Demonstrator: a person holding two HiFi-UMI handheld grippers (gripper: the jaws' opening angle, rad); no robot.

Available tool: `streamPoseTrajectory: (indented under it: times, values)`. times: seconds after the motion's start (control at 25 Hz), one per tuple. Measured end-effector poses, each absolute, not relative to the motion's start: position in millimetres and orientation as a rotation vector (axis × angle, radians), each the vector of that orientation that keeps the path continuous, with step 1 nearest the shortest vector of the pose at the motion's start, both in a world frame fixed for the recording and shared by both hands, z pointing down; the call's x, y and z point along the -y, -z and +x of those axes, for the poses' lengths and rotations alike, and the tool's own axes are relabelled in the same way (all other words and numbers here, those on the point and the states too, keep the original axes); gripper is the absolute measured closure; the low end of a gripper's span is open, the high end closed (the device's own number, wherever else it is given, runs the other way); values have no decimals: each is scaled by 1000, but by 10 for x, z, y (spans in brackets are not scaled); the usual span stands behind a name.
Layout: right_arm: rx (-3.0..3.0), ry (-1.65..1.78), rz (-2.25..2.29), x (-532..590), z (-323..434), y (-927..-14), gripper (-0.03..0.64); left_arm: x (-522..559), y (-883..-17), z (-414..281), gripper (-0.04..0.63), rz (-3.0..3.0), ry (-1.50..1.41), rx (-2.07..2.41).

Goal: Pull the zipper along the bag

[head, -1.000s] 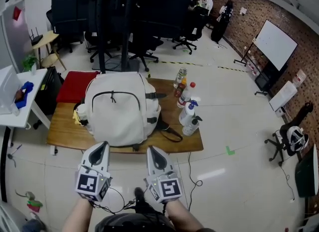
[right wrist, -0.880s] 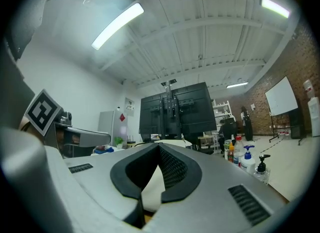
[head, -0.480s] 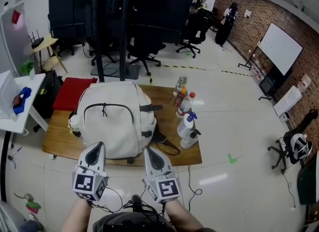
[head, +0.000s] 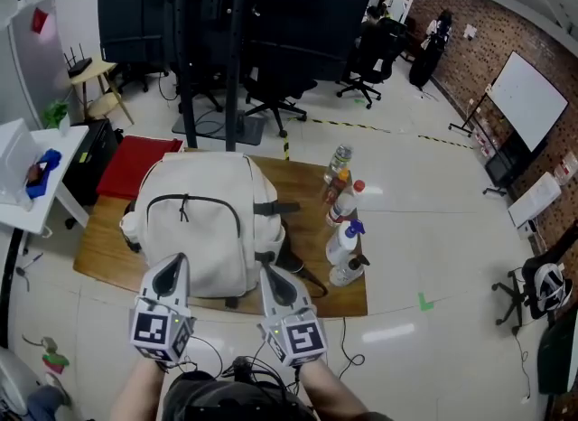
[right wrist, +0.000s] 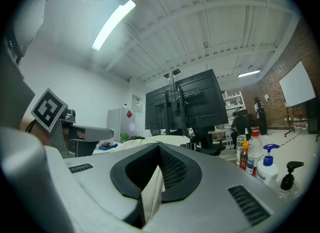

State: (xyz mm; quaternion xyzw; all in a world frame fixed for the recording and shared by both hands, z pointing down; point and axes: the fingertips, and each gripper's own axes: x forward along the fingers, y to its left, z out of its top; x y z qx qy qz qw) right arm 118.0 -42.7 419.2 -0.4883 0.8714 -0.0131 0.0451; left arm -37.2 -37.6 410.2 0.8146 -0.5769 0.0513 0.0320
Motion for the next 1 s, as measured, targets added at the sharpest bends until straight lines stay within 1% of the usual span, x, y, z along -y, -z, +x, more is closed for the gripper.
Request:
streamPoseTrajectory:
  times: [0.44,0.64,0.88,1.0]
  values:
    - [-2679,104,-1434,753,963,-4241,589,694,-4167,-561,561,2473,-174,1795]
    - [-2673,91,-1504,1013,877,-4259,589,984,-4190,-691,561,2523,-204,1804]
    - [-2654,78,-1563,1339,718,-4256,589,1360,-4302,-907,561,2530,-175,1775]
    - [-2642,84,-1601,1469,647,-4294,589,1487,-4421,-975,561,2550,-228,1786]
